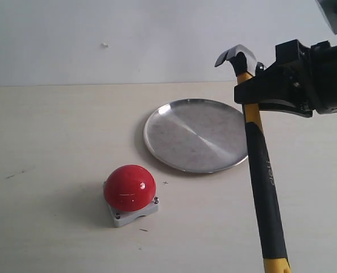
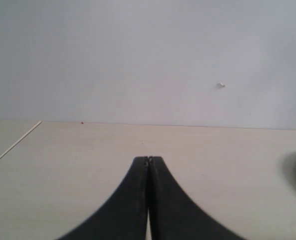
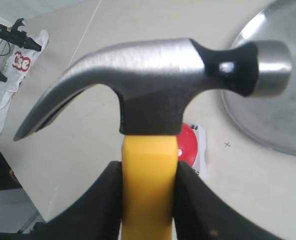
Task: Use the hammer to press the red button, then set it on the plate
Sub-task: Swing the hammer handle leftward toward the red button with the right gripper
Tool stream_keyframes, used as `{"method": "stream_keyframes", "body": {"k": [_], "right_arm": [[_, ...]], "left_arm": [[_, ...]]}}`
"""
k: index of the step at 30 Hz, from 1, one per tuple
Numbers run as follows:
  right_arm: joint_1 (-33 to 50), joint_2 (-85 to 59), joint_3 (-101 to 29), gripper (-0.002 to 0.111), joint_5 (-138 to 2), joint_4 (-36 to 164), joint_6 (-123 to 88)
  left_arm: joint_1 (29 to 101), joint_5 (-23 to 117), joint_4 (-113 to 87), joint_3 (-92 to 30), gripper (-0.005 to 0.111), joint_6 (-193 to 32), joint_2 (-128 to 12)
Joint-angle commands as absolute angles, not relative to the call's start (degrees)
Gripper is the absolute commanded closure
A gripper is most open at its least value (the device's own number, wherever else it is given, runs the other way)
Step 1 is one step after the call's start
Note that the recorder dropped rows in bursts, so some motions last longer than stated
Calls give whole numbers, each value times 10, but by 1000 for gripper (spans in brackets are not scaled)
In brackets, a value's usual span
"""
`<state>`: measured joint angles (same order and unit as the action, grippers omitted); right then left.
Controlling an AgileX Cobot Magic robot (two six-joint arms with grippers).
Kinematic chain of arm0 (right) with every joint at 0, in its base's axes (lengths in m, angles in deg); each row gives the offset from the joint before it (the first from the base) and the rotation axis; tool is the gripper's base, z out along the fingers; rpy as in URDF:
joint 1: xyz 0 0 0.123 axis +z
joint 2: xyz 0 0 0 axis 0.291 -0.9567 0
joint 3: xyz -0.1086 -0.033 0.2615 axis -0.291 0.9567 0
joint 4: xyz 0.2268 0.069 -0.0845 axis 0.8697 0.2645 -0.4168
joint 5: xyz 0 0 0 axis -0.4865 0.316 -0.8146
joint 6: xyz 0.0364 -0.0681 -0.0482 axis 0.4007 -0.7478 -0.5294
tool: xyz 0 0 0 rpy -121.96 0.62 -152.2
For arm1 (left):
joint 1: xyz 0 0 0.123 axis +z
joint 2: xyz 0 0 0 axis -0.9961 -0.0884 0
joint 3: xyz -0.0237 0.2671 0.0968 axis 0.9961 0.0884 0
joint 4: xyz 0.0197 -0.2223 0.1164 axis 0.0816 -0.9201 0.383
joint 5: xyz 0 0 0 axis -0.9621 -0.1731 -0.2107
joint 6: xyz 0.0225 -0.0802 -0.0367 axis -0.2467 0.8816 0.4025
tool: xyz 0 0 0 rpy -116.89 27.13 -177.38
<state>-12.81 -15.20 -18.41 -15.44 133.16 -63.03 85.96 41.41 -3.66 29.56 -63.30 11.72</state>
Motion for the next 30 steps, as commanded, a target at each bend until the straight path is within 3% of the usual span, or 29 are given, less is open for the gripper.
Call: {"method": "stream_keyframes", "body": {"k": [1,18,30], "right_arm": [[-129,-108,-191,108,-158,1355,-617],[-111,-138,-191,108,-188,1364,-625],[-97,-99,-193,108,-303,1139,-426]], "left_arm": [[857,415,-33,296,107,-633,121],[857,415,-33,296,107,-633,121],[857,415,-33,296,107,-633,121]]}}
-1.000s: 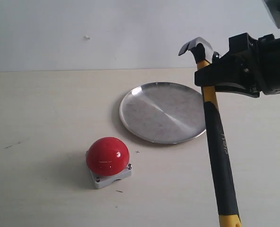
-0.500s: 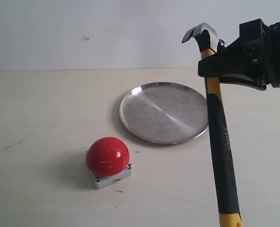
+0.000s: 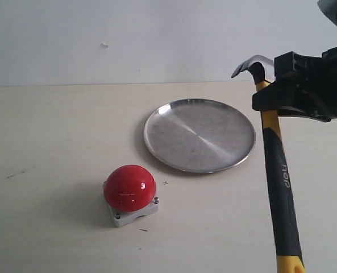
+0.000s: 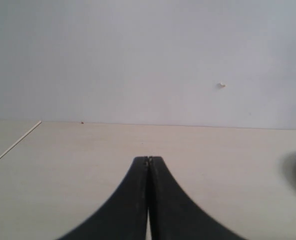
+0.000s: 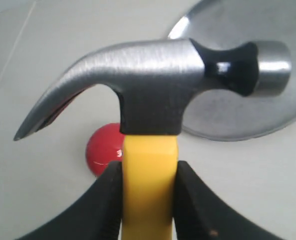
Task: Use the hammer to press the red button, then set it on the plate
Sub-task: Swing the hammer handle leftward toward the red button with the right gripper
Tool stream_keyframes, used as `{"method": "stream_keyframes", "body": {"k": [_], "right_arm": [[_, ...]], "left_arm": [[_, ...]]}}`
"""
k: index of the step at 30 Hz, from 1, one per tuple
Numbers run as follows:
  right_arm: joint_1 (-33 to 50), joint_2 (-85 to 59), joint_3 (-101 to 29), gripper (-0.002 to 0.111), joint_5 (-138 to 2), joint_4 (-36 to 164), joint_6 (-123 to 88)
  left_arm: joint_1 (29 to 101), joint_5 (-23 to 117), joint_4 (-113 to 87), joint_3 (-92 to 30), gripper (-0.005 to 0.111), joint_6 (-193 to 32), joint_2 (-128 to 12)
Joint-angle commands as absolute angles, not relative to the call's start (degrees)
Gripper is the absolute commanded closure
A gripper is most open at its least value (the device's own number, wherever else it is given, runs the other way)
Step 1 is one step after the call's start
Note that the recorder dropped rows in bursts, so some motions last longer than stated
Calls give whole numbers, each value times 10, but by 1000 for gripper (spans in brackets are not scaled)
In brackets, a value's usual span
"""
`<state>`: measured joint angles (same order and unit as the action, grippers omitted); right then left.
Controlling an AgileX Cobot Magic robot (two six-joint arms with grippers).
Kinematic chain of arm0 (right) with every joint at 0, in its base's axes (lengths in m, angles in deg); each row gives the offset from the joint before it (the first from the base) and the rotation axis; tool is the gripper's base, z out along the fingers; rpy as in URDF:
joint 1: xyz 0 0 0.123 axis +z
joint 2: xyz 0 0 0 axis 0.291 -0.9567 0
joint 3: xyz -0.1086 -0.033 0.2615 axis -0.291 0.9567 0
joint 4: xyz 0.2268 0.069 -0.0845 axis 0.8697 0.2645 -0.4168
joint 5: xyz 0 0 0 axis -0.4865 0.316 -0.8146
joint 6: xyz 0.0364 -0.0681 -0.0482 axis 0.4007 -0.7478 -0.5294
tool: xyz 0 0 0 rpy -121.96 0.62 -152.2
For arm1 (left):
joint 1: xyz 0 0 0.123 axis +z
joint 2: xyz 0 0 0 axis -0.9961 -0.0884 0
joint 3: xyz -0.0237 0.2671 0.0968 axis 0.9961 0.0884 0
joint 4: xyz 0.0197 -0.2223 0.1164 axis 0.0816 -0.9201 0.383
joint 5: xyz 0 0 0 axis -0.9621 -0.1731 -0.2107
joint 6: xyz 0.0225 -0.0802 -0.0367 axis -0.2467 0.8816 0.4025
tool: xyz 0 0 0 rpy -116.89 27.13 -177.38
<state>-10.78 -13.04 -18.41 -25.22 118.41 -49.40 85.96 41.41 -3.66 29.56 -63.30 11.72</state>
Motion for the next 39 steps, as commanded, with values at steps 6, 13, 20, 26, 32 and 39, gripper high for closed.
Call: {"method": "stream_keyframes", "body": {"k": [6,13,20,26,32,39], "right_arm": [[-31,-37,-193,108,-420,962,-250],[39,-9,-134,108,-586,921,-192],[101,1,-3,108,-832,915,-106],[124,1,43,108,-1025,761,131],[124,1,75,108,-1063,626,236],[124,0,144,108,-1223,625,272]], "left_arm": [[857,415,-33,296,107,-633,121],[857,415,-33,296,107,-633,121],[857,415,-33,296,107,-633,121],[857,415,-33,296,107,-633,121],[857,415,-33,296,107,-634,121],[857,415,-33,296,107,-634,121]]}}
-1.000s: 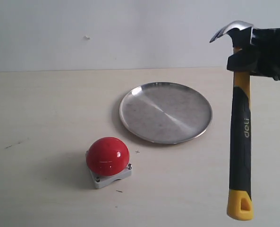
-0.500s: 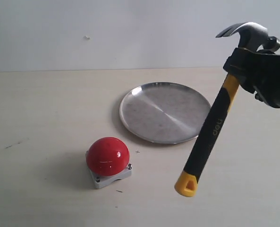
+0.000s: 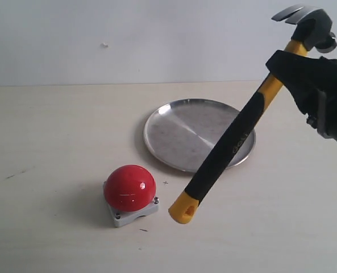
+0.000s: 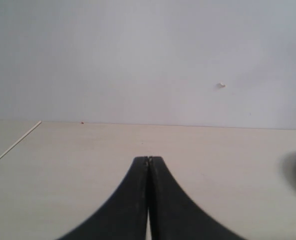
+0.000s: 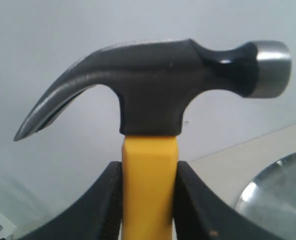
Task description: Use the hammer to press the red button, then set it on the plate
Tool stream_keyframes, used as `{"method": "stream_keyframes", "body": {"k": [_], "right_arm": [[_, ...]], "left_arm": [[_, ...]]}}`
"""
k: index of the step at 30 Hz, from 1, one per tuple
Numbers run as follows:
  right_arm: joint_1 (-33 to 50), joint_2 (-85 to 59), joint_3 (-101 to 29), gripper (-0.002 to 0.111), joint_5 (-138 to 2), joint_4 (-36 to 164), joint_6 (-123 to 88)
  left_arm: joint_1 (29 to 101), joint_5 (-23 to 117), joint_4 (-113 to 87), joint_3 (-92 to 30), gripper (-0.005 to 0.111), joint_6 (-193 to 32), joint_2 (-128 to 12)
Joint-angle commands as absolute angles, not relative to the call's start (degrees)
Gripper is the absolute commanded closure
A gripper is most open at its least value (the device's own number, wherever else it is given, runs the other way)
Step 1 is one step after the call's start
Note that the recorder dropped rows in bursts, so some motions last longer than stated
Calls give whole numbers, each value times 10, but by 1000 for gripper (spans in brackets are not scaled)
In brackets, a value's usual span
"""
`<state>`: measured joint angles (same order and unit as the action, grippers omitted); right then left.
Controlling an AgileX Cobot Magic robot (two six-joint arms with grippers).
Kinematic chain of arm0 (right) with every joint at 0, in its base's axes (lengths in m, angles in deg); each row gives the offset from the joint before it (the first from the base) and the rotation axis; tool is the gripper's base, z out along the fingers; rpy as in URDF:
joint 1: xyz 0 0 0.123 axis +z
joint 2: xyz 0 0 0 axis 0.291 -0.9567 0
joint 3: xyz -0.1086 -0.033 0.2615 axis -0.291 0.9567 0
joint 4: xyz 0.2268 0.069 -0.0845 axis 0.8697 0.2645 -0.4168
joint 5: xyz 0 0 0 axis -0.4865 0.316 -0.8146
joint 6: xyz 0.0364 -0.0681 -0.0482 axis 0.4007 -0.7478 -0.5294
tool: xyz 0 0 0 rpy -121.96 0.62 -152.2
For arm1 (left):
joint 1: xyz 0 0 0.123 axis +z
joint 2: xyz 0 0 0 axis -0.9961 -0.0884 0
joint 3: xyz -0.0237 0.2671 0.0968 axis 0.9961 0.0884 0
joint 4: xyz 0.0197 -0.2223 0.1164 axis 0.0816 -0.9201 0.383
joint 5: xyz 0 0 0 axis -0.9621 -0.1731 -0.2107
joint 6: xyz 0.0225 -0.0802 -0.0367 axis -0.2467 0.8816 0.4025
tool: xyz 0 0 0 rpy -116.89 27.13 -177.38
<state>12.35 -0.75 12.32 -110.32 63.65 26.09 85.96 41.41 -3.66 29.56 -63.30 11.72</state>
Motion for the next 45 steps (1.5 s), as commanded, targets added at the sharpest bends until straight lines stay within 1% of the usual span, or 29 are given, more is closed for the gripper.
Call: {"method": "stream_keyframes", "body": {"k": [1,6,9,12,16,21,24,30,45], "right_arm": [[124,0,149,108,-1224,618,274],[124,0,160,108,-1232,586,297],[124,0,160,108,-1263,598,350],[124,-4,160,108,-1274,607,351],[124,-72,160,108,-1292,575,365],[124,-152,162,108,-1382,572,373],[124,-188,160,108,-1382,573,402],[124,-209,160,108,-1382,573,397],[124,-213,160,108,-1382,563,387]], "left_arm": [[857,415,-33,296,107,-634,121],[857,415,-33,296,107,-634,121],[857,415,-33,296,107,-634,121],[857,415,-33,296,107,-634,121],[857,415,-33,296,107,-634,121],[857,415,-33,296,107,-634,121],[857,415,-33,296,107,-634,121],[857,415,-33,296,107,-634,121],[857,419,-33,296,107,-634,121]]}}
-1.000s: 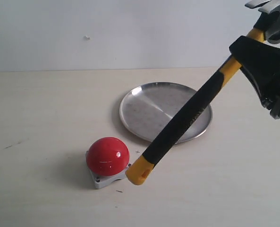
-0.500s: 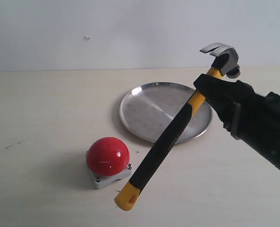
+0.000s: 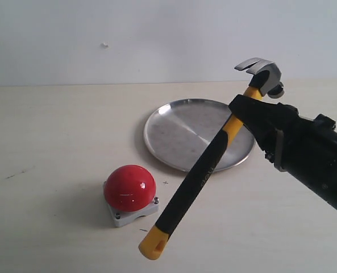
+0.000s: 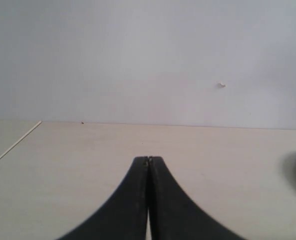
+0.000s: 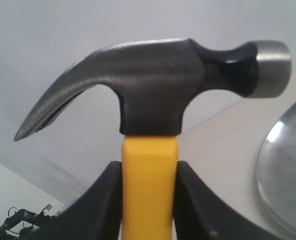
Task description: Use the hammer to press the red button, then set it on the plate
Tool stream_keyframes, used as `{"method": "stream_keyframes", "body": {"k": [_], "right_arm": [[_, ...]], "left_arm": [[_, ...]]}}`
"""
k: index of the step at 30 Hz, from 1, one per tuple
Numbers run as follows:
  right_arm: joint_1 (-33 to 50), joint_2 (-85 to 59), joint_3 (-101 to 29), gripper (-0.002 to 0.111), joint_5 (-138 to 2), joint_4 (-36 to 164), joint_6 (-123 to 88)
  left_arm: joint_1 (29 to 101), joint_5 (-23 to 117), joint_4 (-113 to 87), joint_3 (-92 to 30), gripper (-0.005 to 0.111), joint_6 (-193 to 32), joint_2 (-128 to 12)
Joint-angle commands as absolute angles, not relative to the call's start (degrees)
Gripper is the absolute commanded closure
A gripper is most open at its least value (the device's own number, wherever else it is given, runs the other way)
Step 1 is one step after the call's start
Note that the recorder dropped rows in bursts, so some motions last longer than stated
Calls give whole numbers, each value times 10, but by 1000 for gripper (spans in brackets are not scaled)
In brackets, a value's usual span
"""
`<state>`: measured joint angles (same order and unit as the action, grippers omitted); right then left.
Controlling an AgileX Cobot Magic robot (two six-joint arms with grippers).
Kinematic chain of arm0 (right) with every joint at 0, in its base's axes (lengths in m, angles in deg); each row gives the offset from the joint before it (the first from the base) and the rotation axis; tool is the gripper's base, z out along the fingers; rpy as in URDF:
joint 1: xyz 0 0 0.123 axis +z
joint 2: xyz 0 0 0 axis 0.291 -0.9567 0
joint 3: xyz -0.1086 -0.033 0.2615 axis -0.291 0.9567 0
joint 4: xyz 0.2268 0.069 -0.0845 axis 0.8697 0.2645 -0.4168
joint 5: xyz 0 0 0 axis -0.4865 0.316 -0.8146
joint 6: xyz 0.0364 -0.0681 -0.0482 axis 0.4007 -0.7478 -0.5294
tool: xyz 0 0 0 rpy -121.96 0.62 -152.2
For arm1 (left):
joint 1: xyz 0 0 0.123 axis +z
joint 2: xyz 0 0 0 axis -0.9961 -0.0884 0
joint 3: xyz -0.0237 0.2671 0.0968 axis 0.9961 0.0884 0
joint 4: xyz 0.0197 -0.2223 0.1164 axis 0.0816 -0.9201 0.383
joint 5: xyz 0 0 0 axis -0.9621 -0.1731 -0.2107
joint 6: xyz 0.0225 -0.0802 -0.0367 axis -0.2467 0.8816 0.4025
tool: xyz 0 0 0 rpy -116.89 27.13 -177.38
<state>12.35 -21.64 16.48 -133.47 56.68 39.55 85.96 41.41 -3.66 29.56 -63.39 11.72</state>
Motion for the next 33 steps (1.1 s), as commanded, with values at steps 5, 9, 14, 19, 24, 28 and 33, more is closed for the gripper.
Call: {"method": "stream_keyframes", "body": {"k": [5,9,14,19,24,28,33], "right_arm": [[124,-213,160,108,-1382,573,387],[124,-213,160,108,-1382,573,387],[124,-213,160,108,-1382,574,387],[124,-213,160,108,-1382,574,387],[124,-213,160,108,-1382,570,387],[124,-213,160,108,-1382,570,387],[124,-213,160,108,-1382,576,403]], "left_arm": [[857,461,-36,296,107,-614,121],[857,522,-36,296,107,-614,121],[857,549,-38,296,107,-463,121],[857,640,-40,296,107,-380,121],[857,612,16,247,107,-307,61],[846,548,126,165,107,-269,-64],[791,494,253,73,107,-233,-226]]}}
